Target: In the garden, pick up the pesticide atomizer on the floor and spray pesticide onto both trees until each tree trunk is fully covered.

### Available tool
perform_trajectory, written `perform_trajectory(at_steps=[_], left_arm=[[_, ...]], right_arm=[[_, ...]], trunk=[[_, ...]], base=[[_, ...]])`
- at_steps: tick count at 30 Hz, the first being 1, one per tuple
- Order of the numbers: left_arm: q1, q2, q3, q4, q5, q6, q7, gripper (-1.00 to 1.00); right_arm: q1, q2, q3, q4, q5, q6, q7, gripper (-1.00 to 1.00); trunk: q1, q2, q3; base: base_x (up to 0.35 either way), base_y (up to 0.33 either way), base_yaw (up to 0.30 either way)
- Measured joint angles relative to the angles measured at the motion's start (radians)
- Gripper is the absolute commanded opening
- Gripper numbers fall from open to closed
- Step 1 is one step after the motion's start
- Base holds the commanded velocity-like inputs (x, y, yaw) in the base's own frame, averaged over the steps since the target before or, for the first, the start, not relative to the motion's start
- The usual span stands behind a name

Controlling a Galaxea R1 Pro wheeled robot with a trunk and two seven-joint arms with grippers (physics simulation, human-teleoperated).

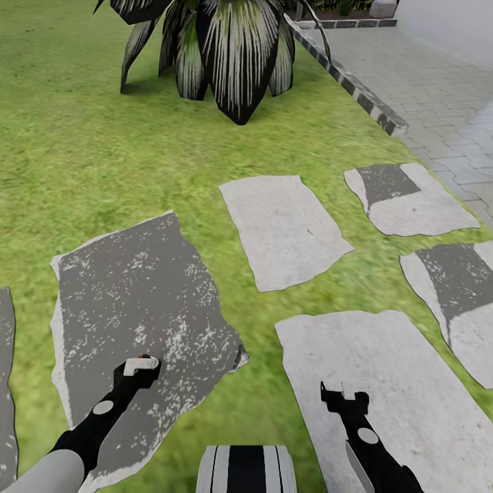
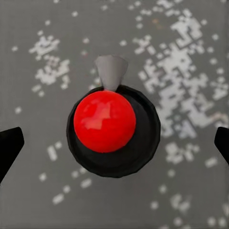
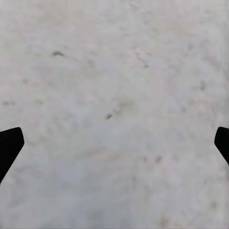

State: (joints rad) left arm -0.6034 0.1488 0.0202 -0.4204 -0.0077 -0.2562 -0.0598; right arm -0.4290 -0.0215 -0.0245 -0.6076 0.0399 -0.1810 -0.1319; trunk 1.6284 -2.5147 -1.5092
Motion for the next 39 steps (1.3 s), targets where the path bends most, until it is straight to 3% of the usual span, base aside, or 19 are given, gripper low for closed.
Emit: perform_trajectory(at_steps=[24, 25, 39], left_arm=[[0.000, 0.002, 0.000, -0.003, 0.002, -0.001, -0.002, 1.00], [0.000, 0.002, 0.000, -0.003, 0.002, -0.001, -0.002, -1.00], [-0.001, 0.003, 0.005, -0.003, 0.010, -0.001, 0.000, -1.00]], right_arm=[[0.000, 0.000, 0.000, 0.003, 0.000, 0.000, 0.000, 1.00], [0.000, 0.000, 0.000, 0.003, 0.000, 0.000, 0.000, 1.00], [0.000, 0.000, 0.000, 0.005, 0.000, 0.000, 0.000, 1.00]], trunk=[[0.000, 0.000, 0.006], [0.000, 0.000, 0.006], [0.000, 0.000, 0.006]], base=[[0.000, 0.000, -0.009], [0.000, 0.000, -0.001], [0.000, 0.000, 0.000]])
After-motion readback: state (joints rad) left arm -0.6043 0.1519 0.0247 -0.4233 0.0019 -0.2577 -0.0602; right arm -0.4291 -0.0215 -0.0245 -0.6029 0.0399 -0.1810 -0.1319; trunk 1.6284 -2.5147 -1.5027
